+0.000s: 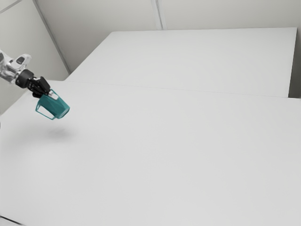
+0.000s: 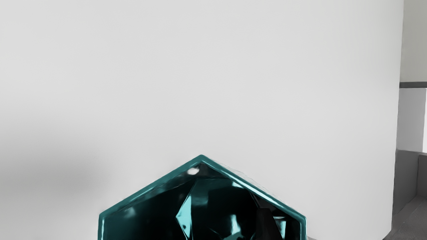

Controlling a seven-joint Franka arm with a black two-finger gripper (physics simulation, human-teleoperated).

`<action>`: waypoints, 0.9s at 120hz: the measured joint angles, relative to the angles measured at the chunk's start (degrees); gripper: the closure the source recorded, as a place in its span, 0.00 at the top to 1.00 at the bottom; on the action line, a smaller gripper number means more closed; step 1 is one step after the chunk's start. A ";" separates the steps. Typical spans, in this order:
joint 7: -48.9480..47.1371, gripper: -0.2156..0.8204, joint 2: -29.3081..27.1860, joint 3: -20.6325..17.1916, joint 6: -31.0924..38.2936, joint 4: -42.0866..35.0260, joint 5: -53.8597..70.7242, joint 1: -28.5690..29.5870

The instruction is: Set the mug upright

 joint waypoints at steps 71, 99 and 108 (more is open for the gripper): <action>-19.55 0.03 -24.76 -0.55 32.16 -34.88 31.69 -29.28; -27.85 0.03 -21.12 -1.38 45.44 -38.38 35.82 -32.04; -29.94 0.03 -18.82 -1.34 47.94 -37.87 36.24 -31.23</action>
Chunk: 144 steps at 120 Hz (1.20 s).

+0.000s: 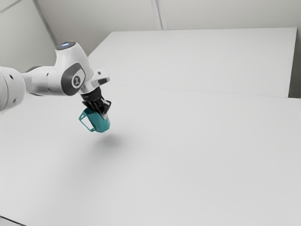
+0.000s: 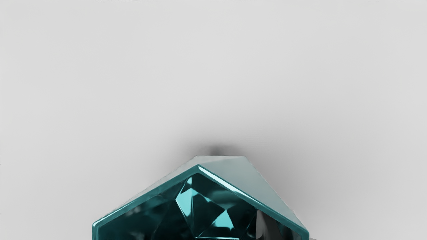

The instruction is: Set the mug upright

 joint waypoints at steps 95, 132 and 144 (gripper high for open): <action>-10.96 0.60 2.55 -0.52 5.20 0.74 0.02 -1.24; -12.07 0.75 -1.83 -1.39 -5.25 5.97 -0.57 -1.27; -11.64 0.76 -1.50 -2.23 -11.26 12.50 -0.50 -1.16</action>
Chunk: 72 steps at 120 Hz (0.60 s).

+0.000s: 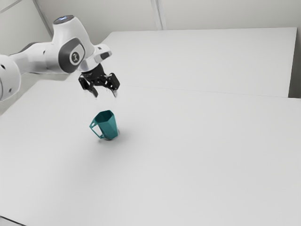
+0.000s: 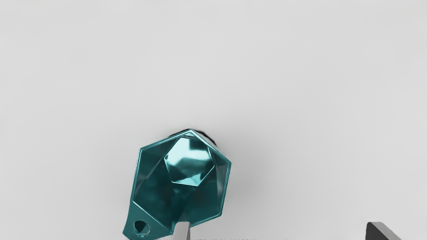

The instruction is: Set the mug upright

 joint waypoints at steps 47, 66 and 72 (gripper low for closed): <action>3.53 0.79 0.54 -0.18 -16.03 12.64 -0.07 -1.25; 4.68 0.79 0.47 -0.12 -17.98 12.72 -0.42 -1.18; 4.98 0.79 0.46 -0.11 -18.34 12.72 -0.48 -1.21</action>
